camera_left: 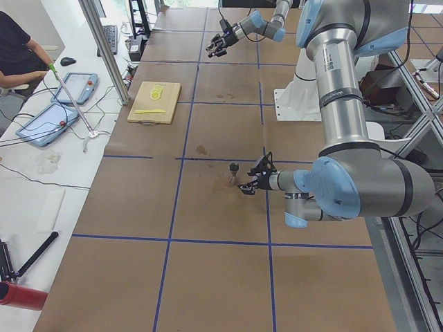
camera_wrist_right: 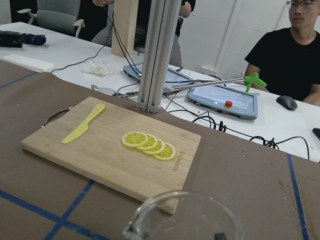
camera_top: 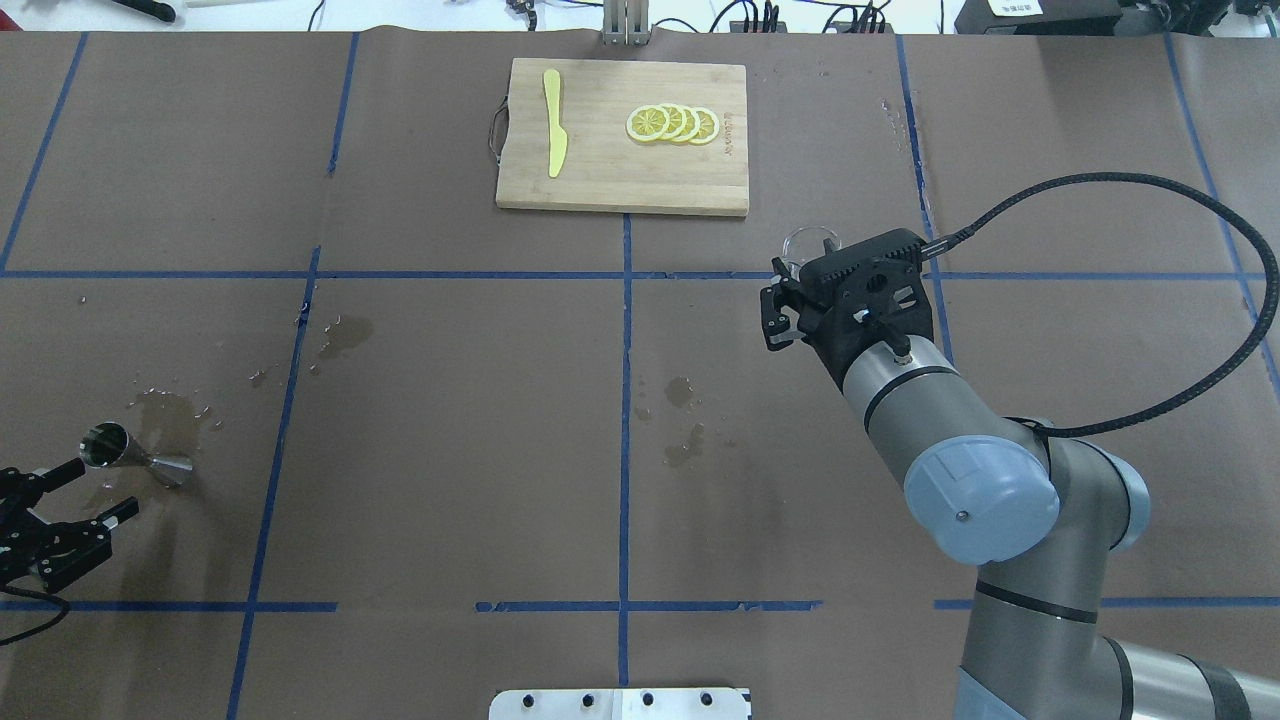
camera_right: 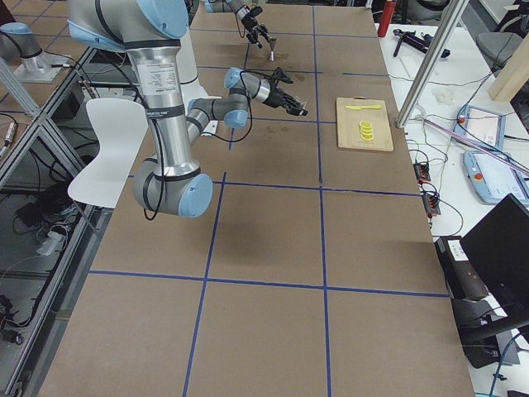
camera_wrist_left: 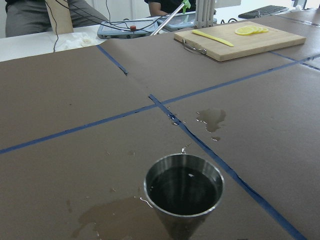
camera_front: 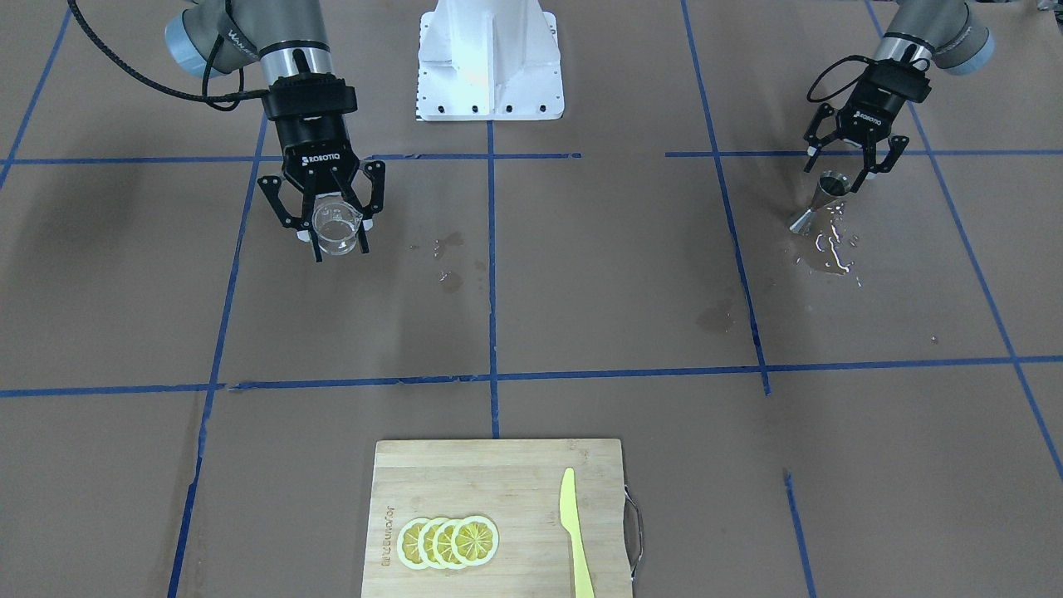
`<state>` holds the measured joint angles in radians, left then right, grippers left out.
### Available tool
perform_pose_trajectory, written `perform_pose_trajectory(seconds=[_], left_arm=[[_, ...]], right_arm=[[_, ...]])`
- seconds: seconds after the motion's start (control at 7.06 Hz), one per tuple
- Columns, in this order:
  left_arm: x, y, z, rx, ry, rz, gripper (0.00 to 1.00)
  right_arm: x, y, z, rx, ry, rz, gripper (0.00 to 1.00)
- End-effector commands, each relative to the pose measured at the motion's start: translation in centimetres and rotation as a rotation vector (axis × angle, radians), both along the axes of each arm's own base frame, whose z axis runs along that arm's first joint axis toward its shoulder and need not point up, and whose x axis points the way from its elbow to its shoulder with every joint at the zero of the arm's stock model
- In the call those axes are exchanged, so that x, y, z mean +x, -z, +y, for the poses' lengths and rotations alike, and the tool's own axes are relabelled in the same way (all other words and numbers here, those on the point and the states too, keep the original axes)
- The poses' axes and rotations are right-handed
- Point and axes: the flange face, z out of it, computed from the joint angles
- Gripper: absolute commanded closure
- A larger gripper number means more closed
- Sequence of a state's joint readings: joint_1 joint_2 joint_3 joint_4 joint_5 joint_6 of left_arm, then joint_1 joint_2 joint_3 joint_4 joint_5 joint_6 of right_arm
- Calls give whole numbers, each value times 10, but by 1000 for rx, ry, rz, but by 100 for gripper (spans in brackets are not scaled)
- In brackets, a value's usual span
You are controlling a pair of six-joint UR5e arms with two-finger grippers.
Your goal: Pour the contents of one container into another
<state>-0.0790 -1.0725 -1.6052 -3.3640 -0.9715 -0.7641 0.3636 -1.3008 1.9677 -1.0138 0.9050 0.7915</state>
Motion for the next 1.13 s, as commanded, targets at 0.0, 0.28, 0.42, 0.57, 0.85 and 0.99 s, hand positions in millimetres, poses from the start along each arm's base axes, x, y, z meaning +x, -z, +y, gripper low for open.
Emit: perform_pose_trajectory(seconds=[0.0, 0.28, 0.42, 0.57, 0.85, 0.99], left_arm=[[-28, -17, 1, -57, -112, -77, 17], [-73, -41, -11, -182, -180, -116, 10], [-92, -55, -14, -226, -166, -146, 10], [-110, -72, -24, -249, -126, -194, 10], [-163, -81, -104, -120, 35, -481, 1], [-176, -72, -157, -150, 57, -540, 1]], right_arm=[[0, 1, 1, -2, 9, -4, 100], [-1, 1, 2, -6, 22, -7, 100], [0, 2, 2, -5, 23, -9, 100], [0, 2, 2, -5, 23, -9, 100], [-1, 0, 2, -11, 33, -6, 100], [-2, 1, 2, -11, 36, -9, 100]])
